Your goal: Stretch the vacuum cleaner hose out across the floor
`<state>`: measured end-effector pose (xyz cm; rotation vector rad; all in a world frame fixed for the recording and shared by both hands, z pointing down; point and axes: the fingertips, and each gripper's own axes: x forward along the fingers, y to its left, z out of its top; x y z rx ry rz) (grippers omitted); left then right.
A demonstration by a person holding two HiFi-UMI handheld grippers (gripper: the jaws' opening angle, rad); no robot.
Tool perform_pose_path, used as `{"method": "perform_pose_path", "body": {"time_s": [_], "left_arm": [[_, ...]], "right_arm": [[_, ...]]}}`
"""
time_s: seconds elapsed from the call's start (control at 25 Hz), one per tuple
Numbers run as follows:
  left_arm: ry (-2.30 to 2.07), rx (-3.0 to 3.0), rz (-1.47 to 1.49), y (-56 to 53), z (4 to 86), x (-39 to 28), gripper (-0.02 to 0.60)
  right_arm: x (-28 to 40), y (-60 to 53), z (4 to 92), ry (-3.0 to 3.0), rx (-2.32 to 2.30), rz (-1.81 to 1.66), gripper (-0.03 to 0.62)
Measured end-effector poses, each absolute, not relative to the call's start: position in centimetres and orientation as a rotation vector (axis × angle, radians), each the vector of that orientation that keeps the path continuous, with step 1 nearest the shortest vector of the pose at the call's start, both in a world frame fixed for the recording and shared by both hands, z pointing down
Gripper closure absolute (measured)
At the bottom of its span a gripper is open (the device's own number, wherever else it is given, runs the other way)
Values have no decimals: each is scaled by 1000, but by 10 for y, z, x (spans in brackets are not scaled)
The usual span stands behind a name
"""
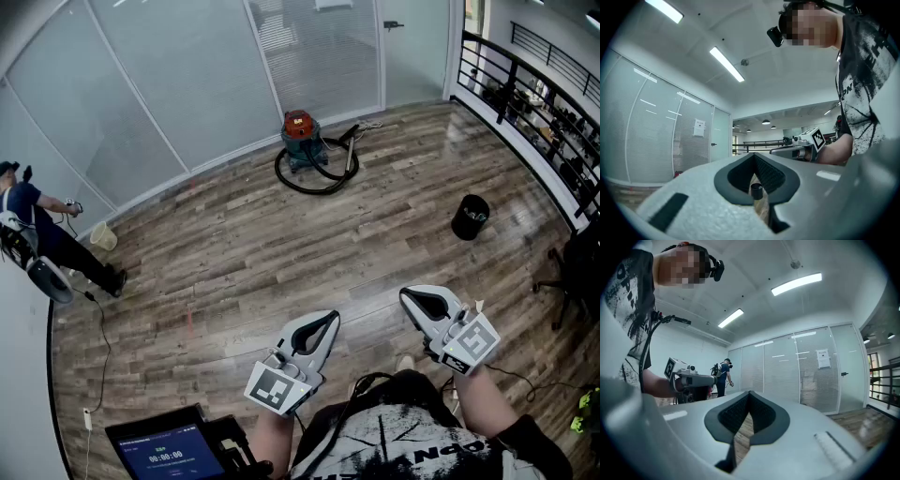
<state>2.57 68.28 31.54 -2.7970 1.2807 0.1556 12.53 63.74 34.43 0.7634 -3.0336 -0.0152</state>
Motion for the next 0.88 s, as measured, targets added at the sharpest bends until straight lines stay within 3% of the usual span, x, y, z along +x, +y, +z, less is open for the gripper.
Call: {"method": "perform_pose_path", "body": {"time_s": [0.88], "left_arm": [[1168, -2875, -30, 575, 339, 43, 581]], "right_arm": [[120, 555, 354, -3007, 809, 44, 589]]}}
